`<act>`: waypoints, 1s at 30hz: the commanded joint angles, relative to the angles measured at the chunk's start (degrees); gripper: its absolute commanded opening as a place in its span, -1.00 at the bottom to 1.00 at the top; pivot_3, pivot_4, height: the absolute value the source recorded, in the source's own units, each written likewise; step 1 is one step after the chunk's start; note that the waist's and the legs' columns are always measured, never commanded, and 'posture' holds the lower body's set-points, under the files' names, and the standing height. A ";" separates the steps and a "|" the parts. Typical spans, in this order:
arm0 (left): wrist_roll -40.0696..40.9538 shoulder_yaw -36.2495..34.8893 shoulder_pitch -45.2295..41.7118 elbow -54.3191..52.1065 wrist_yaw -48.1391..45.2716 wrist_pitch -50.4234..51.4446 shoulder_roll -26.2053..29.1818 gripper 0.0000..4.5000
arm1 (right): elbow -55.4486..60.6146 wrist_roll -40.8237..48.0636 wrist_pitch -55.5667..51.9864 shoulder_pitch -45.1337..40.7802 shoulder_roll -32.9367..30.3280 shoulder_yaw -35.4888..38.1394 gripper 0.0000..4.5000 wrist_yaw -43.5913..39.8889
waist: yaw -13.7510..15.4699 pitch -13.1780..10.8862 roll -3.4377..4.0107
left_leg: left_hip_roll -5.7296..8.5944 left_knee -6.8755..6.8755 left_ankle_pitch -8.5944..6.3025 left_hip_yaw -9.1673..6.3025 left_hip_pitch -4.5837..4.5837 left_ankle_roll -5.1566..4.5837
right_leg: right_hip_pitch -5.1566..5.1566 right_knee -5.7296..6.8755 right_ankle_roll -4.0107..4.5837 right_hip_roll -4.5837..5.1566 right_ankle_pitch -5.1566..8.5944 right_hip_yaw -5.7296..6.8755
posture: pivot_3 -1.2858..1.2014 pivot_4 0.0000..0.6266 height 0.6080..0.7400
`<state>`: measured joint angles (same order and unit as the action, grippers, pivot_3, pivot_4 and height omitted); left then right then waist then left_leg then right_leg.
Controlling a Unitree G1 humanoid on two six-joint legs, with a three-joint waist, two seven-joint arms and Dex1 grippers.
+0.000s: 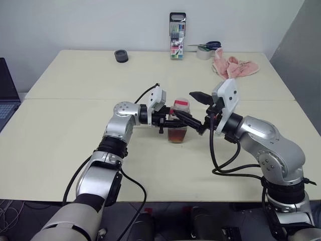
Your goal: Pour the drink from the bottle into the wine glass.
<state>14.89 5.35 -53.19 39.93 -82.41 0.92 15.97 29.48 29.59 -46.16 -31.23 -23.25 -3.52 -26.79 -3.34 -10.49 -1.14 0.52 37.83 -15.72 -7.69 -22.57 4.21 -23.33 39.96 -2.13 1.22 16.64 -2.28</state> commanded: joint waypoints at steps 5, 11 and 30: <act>0.98 -0.43 0.74 -3.91 0.56 -0.29 -0.09 -0.27 | 0.46 0.94 -0.23 -1.97 0.10 -0.10 0.68 -0.77 | 0.01 0.00 0.00 | 0.00 0.00 0.00 -0.01 0.00 0.00 | 0.00 0.00 0.00 0.00 0.00 0.01 | 0.03 -0.52 1.00; 1.13 -0.46 1.71 -5.18 1.04 0.08 -0.11 -0.27 | 0.14 -0.72 0.19 -2.51 -1.20 -2.43 -0.23 -1.80 | 0.01 0.00 0.00 | 0.00 0.00 0.00 0.00 0.01 0.00 | 0.00 0.00 0.00 0.00 0.00 0.00 | 0.03 -0.52 1.00; 1.18 -0.09 2.59 -6.38 0.92 0.20 0.28 -0.27 | -0.44 1.14 3.93 -1.87 0.30 -1.18 -0.23 -5.87 | 0.02 0.00 0.00 | 0.00 0.00 0.00 -0.01 0.00 0.00 | 0.00 0.00 0.00 0.00 0.00 0.01 | 0.03 -0.52 1.00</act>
<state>15.19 5.39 -49.89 36.16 -81.14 1.28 16.35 27.27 27.33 -42.81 -32.54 -23.94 -6.17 -31.27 -3.32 -10.49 -1.14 0.52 37.83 -15.72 -7.70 -22.57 4.21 -23.33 39.96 -2.13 1.23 16.64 -2.27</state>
